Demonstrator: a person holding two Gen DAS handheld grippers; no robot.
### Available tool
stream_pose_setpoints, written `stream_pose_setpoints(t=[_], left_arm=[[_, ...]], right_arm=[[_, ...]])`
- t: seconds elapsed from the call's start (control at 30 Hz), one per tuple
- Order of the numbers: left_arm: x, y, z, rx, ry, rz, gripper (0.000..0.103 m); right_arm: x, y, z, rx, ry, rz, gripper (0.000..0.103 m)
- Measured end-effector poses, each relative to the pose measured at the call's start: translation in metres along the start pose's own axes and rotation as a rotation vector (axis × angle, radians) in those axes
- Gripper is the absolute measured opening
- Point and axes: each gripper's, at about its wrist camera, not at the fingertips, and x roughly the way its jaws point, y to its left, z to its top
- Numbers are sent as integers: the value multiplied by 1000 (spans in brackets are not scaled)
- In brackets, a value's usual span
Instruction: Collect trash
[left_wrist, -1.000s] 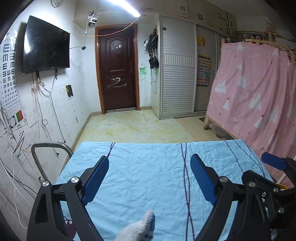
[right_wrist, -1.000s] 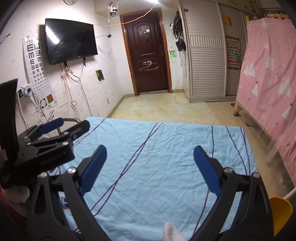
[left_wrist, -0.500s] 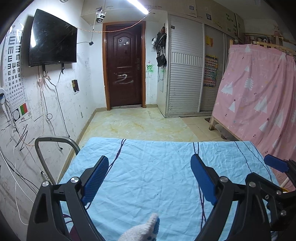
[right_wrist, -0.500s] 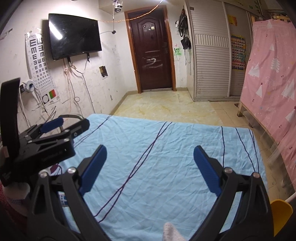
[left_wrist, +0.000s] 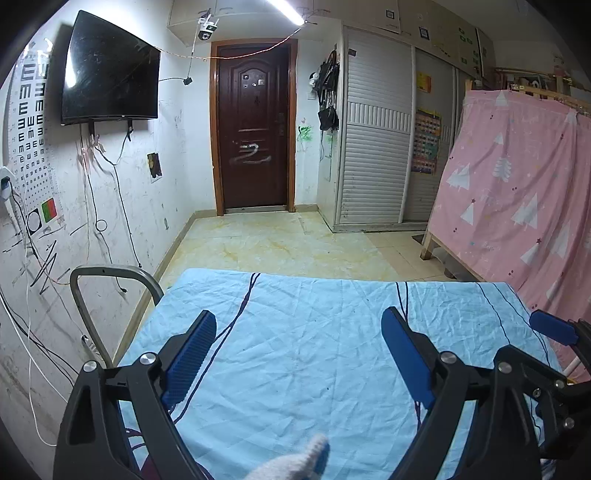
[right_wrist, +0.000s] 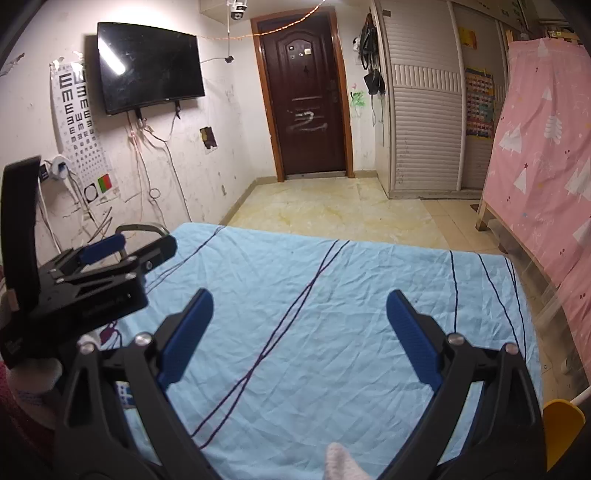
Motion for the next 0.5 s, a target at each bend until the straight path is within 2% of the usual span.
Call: stream_pose_setpoints(t=[0.5], left_arm=[[4,2,-2,-14,8,-5,82]], right_arm=[[4,-2,-4,-1,6,0,91]])
